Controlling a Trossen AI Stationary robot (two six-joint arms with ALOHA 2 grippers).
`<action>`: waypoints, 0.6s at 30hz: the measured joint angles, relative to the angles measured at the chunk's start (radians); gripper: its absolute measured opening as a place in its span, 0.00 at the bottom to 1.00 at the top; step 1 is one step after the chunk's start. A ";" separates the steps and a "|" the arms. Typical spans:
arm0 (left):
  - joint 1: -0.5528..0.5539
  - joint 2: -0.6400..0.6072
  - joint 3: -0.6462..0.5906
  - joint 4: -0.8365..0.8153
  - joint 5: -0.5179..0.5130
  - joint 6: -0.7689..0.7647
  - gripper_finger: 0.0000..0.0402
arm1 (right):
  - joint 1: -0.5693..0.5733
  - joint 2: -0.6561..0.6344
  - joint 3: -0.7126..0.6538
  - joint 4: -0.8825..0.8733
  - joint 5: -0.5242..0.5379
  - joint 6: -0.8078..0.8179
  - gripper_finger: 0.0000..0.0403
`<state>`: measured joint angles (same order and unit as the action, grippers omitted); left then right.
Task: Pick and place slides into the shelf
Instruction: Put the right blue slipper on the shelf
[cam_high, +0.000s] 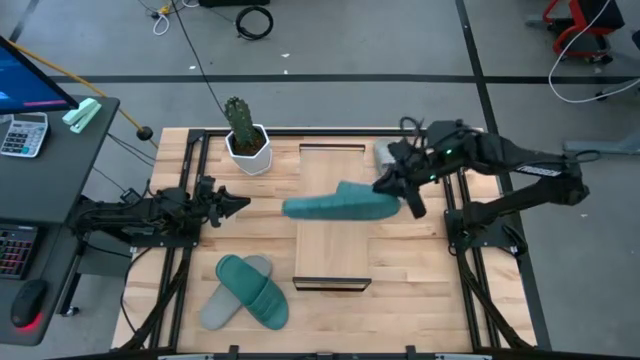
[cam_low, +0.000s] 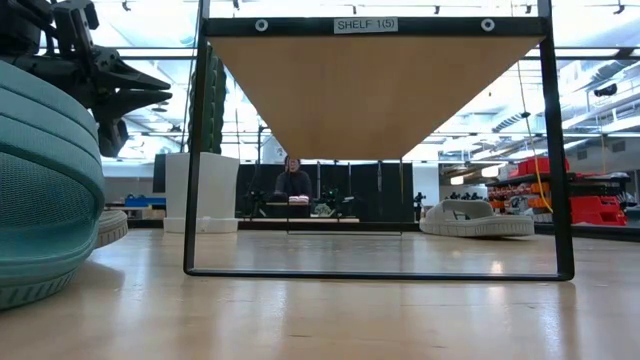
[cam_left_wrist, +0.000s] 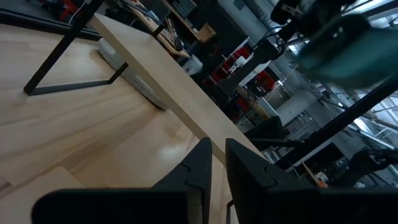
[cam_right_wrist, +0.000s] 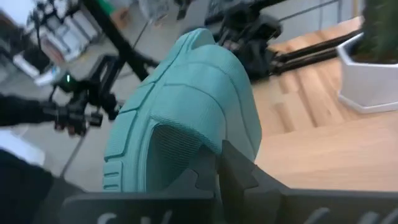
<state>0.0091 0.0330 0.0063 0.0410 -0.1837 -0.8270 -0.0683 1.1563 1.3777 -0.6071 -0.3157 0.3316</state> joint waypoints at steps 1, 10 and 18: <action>0.000 0.000 0.000 0.000 0.000 -0.001 0.13 | 0.014 0.011 0.000 0.001 0.000 -0.013 0.01; 0.000 0.000 0.000 0.000 0.000 -0.027 0.13 | 0.074 0.102 0.000 0.002 -0.005 -0.139 0.01; 0.000 0.000 0.000 0.000 0.001 -0.053 0.13 | 0.074 0.144 0.000 -0.001 0.032 -0.242 0.01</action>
<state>0.0092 0.0330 0.0063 0.0414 -0.1829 -0.8804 0.0058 1.2999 1.3777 -0.6078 -0.2839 0.0892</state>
